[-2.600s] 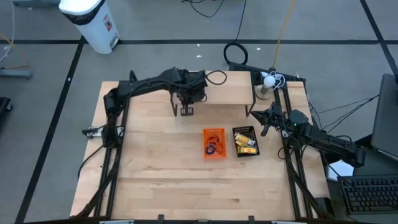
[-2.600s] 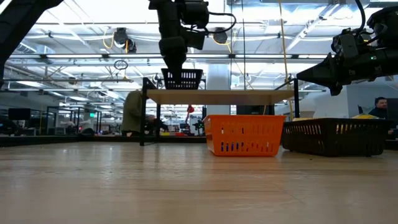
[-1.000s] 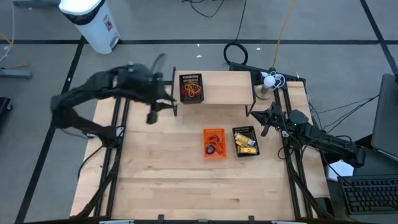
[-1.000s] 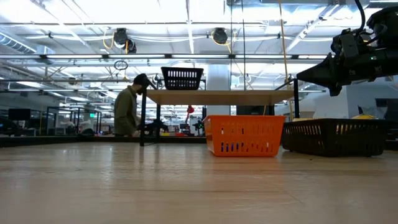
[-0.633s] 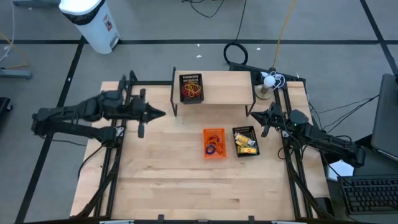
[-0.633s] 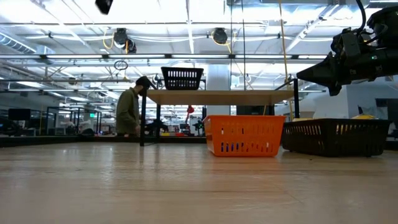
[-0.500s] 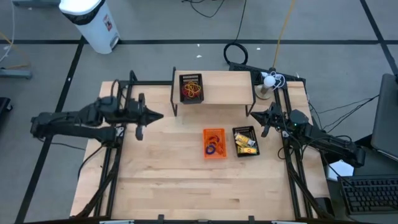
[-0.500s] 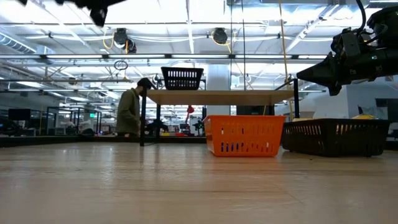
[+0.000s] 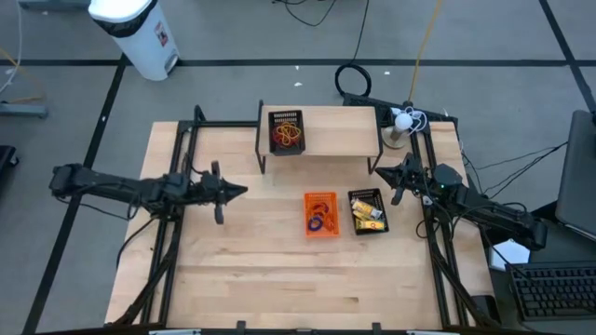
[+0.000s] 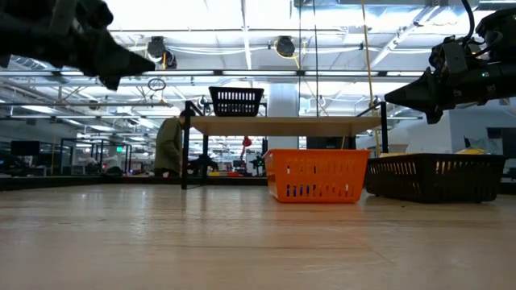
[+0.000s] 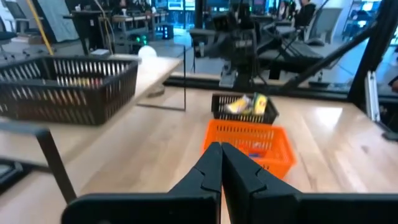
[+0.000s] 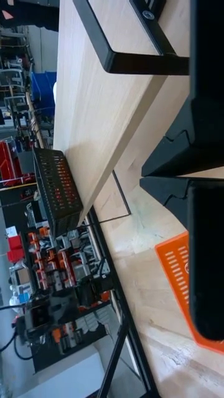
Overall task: Pick & Place Office Desk Supplies
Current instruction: Put the orange bin on the shelf
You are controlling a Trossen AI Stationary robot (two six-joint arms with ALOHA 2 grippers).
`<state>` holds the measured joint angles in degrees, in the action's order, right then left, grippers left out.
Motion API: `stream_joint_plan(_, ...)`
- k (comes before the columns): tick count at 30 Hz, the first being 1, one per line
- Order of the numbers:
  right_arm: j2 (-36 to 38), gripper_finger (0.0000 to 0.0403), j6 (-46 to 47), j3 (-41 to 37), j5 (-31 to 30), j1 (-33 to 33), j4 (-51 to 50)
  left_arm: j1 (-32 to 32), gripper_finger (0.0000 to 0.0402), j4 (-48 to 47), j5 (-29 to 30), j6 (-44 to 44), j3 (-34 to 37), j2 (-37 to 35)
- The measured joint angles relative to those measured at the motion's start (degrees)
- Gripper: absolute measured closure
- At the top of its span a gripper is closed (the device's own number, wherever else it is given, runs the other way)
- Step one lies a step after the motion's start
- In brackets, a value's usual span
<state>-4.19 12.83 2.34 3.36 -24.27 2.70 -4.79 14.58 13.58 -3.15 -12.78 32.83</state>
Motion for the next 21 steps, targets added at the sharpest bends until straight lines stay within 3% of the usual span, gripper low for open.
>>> stream_joint_plan(6,0.0,0.0403,0.0,0.0,0.0,0.0,0.5,0.6,0.0401,7.9,-0.2,1.5,6.5,0.0)
stream_joint_plan(10,0.0,0.0403,0.0,0.0,0.1,0.0,2.2,3.0,0.0401,17.2,-4.9,1.3,12.2,0.0)
stream_joint_plan(21,-0.9,0.0403,3.5,0.0,5.9,0.1,3.6,9.5,0.0401,13.8,-7.6,-1.3,11.9,-1.0)
